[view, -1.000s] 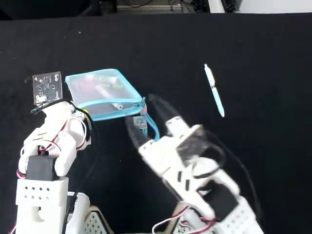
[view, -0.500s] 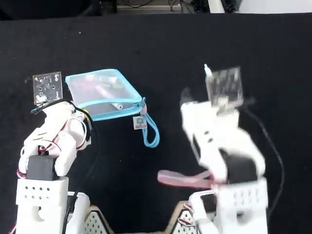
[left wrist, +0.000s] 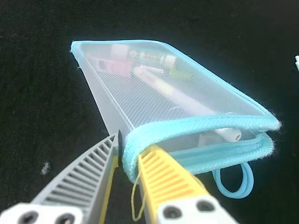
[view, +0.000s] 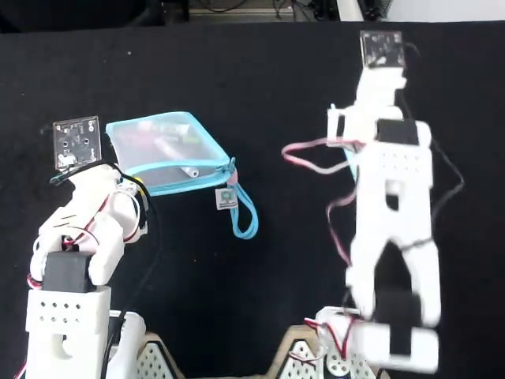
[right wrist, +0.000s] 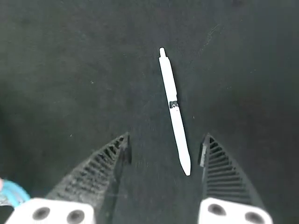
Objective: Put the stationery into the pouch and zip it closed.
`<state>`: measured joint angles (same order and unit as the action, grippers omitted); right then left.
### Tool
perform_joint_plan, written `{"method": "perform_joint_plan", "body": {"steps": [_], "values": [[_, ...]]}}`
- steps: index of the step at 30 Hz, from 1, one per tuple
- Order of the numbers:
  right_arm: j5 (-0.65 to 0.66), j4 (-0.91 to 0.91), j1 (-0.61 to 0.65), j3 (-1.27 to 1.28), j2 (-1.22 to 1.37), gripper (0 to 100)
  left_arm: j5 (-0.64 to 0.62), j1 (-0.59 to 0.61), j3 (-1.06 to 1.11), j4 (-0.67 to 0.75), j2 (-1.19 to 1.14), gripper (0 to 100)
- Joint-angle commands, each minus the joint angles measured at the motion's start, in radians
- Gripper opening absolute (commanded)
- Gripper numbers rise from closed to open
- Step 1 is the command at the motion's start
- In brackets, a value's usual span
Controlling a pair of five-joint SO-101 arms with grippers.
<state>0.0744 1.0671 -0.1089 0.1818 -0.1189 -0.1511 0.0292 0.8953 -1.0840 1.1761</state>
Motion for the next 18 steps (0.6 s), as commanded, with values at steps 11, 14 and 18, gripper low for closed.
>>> {"method": "perform_joint_plan", "body": {"steps": [11,14,18], "values": [[0.193,0.124,-0.014,-0.642,0.596,22.9,-0.005,0.005,-0.015,0.0,0.015,3],[0.238,0.19,-0.014,-0.82,0.746,22.9,-0.005,0.005,-0.015,0.0,0.015,3],[0.256,0.276,-0.018,-1.066,0.938,22.9,-0.005,0.005,-0.015,-0.002,0.015,3]]}}
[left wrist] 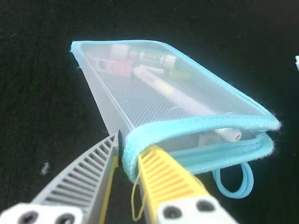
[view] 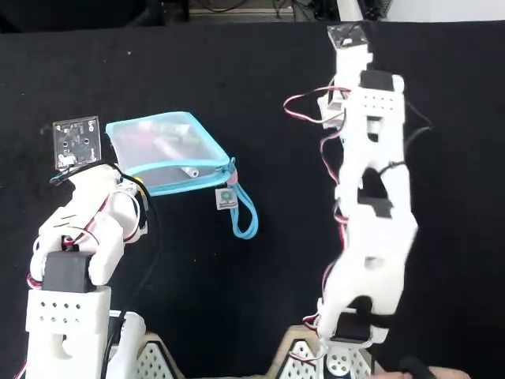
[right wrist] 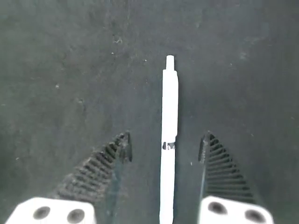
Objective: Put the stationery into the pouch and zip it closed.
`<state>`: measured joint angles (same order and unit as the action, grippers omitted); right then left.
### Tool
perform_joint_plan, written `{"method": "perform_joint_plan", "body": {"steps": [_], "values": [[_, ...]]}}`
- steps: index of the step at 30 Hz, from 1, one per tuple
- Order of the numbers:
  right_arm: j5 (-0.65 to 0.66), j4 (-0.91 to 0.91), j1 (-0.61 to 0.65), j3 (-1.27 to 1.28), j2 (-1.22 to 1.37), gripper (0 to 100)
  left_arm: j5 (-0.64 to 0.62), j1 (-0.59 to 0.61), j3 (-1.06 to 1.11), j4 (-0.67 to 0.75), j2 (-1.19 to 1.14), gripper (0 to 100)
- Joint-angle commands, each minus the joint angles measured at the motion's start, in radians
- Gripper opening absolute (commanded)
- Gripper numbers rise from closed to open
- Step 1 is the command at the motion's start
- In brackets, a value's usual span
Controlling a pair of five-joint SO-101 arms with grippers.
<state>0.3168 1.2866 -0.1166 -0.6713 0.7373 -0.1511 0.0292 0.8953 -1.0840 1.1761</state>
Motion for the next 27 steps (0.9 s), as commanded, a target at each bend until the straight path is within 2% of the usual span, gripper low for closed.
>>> {"method": "perform_joint_plan", "body": {"steps": [1,11,14,19,21,24,25,27], "values": [[0.023,0.078,-0.012,-0.275,0.128,22.9,-0.005,0.005,-0.015,-0.002,0.015,3],[0.069,0.224,-0.029,-0.816,0.512,22.9,-0.005,0.005,-0.015,-0.002,0.015,3],[0.072,0.224,-0.044,-0.914,0.587,22.9,-0.005,0.005,-0.015,-0.002,0.015,3],[0.152,0.221,-0.054,-0.977,0.661,22.4,-0.005,0.005,-0.015,-0.002,0.015,3],[0.184,0.227,-0.054,-0.974,0.679,17.3,-0.005,0.005,-0.015,-0.002,0.015,3],[0.207,0.247,-0.052,-0.984,0.688,2.8,-0.005,0.005,-0.015,-0.002,0.015,3],[0.206,0.258,-0.052,-0.986,0.684,0.5,-0.005,0.005,-0.015,-0.002,0.015,3],[0.176,0.299,-0.048,-0.998,0.656,2.1,-0.005,0.005,-0.015,-0.002,0.015,3]]}}
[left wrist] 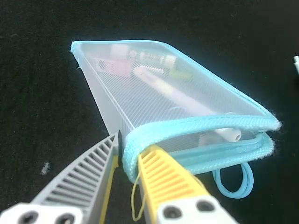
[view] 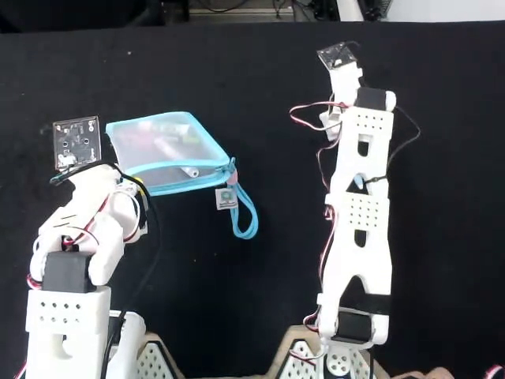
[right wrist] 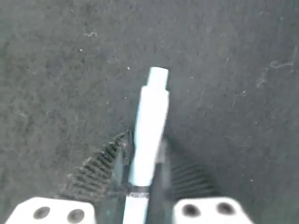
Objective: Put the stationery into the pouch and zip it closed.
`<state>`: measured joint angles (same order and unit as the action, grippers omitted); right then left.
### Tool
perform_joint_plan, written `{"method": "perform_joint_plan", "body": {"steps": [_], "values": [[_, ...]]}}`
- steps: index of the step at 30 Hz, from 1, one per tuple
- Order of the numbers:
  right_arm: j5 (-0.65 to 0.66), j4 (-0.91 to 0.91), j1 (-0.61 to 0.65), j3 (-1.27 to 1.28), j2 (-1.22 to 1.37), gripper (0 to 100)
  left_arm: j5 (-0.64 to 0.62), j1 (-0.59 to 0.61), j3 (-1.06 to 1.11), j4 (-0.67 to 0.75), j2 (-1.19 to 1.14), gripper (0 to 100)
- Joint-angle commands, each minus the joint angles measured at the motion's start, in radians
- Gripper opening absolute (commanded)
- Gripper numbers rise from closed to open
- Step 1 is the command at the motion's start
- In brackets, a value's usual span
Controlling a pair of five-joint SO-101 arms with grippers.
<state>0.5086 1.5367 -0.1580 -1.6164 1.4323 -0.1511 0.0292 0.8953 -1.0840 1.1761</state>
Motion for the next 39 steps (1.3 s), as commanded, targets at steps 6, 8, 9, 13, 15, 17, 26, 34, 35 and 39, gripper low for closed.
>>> {"method": "perform_joint_plan", "body": {"steps": [6,8,9,13,15,17,26,34,35,39], "values": [[-0.126,0.209,0.041,-0.05,-0.15,1.0,-0.005,0.005,-0.015,-0.002,0.015,3],[-0.146,0.227,0.055,-0.05,-0.162,1.0,-0.005,0.005,-0.015,-0.002,0.015,3],[-0.161,0.229,0.057,-0.05,-0.166,1.0,-0.005,0.005,-0.015,-0.002,0.015,3],[-0.238,0.232,0.069,-0.047,-0.17,1.0,-0.005,0.005,-0.015,-0.002,0.015,3],[-0.272,0.233,0.072,-0.022,-0.171,1.0,-0.005,0.005,-0.015,-0.002,0.015,3],[-0.299,0.235,0.081,0.036,-0.196,1.0,-0.005,0.005,-0.015,-0.002,0.015,3],[-0.229,0.227,0.16,0.532,-0.464,1.1,-0.005,0.005,-0.015,-0.002,0.015,3],[-0.204,0.153,0.135,0.76,-0.532,1.1,-0.005,0.005,-0.015,-0.002,0.015,3],[-0.199,0.14,0.127,0.785,-0.532,1.1,-0.005,0.005,-0.015,-0.002,0.015,3],[-0.173,0.095,0.098,0.86,-0.533,1.1,-0.005,0.005,-0.015,-0.002,0.015,3]]}}
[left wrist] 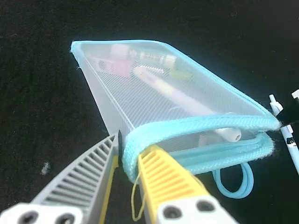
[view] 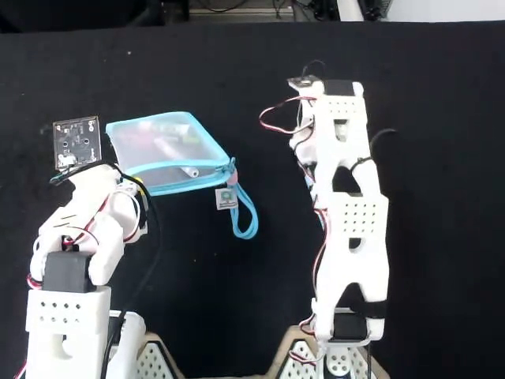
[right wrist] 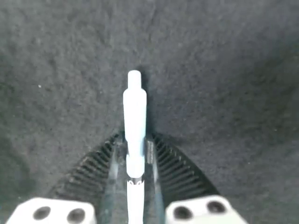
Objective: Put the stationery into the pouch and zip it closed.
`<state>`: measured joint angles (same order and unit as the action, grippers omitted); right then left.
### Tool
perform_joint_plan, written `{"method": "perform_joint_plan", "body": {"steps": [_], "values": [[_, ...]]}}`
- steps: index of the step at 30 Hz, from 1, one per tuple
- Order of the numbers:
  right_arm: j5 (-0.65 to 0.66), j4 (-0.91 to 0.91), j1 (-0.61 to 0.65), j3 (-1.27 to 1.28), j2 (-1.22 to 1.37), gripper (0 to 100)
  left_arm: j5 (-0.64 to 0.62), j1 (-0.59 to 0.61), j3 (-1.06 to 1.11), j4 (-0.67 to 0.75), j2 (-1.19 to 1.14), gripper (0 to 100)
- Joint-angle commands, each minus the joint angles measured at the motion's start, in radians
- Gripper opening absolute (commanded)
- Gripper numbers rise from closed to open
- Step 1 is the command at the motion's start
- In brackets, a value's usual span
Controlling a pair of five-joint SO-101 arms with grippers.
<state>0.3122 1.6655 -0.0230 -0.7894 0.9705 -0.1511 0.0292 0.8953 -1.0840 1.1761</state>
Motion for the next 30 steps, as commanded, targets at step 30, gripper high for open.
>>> {"method": "perform_joint_plan", "body": {"steps": [30], "values": [[0.044,-0.385,0.064,1.003,-0.786,19.4,-0.005,0.005,-0.015,-0.002,0.015,3]]}}
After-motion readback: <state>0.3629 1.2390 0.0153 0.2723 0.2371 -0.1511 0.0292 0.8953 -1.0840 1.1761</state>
